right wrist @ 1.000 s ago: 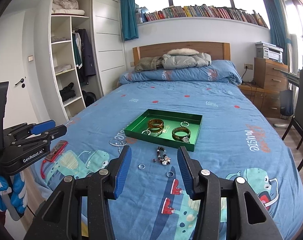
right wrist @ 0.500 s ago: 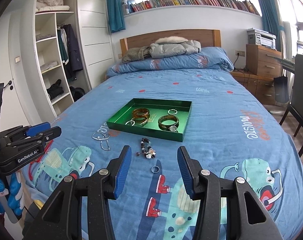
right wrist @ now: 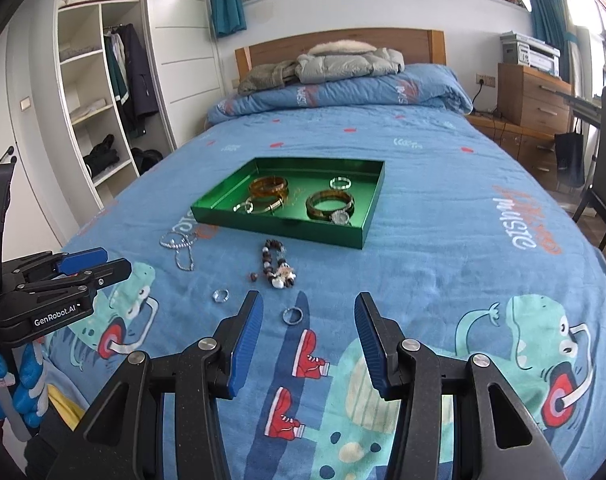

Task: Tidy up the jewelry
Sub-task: 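Lift both tools out of the tray and move over the silver rings, then grasp a silver ring with the left tool while the right tool grasps another silver ring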

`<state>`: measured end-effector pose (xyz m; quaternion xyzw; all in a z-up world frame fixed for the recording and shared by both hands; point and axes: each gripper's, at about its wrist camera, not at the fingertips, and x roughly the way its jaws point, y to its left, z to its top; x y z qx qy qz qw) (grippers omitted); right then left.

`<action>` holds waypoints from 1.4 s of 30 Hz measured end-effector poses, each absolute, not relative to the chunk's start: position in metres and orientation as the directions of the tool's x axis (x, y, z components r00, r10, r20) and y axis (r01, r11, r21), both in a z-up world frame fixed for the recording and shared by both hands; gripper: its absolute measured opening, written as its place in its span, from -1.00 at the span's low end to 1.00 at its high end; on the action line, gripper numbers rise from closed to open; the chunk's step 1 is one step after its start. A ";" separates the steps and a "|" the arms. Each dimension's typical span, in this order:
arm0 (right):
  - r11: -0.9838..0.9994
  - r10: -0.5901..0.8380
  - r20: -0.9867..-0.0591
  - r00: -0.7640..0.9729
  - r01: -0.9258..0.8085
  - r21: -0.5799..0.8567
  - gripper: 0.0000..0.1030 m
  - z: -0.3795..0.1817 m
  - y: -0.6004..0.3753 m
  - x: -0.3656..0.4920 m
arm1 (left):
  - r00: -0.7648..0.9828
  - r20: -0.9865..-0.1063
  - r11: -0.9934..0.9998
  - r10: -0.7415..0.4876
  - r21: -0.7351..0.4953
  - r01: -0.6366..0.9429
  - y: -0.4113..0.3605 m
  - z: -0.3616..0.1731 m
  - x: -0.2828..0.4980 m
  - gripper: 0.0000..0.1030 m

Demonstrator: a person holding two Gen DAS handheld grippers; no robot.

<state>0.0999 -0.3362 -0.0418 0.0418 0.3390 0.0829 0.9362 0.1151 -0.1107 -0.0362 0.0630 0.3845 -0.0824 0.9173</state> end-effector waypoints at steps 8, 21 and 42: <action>0.973 0.229 -0.668 0.708 -0.173 0.151 -0.15 -0.078 -0.331 0.124 | 0.634 -0.750 0.957 -0.190 0.003 0.291 -0.128 -0.073 0.131 -0.19; 0.950 0.287 -0.731 0.619 -0.283 0.132 -0.39 -0.120 -0.306 0.163 | 0.548 -0.803 0.933 -0.236 -0.029 0.359 -0.146 -0.120 0.176 -0.20; 0.959 0.255 -0.736 0.628 -0.264 0.107 -0.61 -0.130 -0.298 0.172 | 0.560 -0.794 0.929 -0.236 -0.015 0.371 -0.146 -0.122 0.181 -0.66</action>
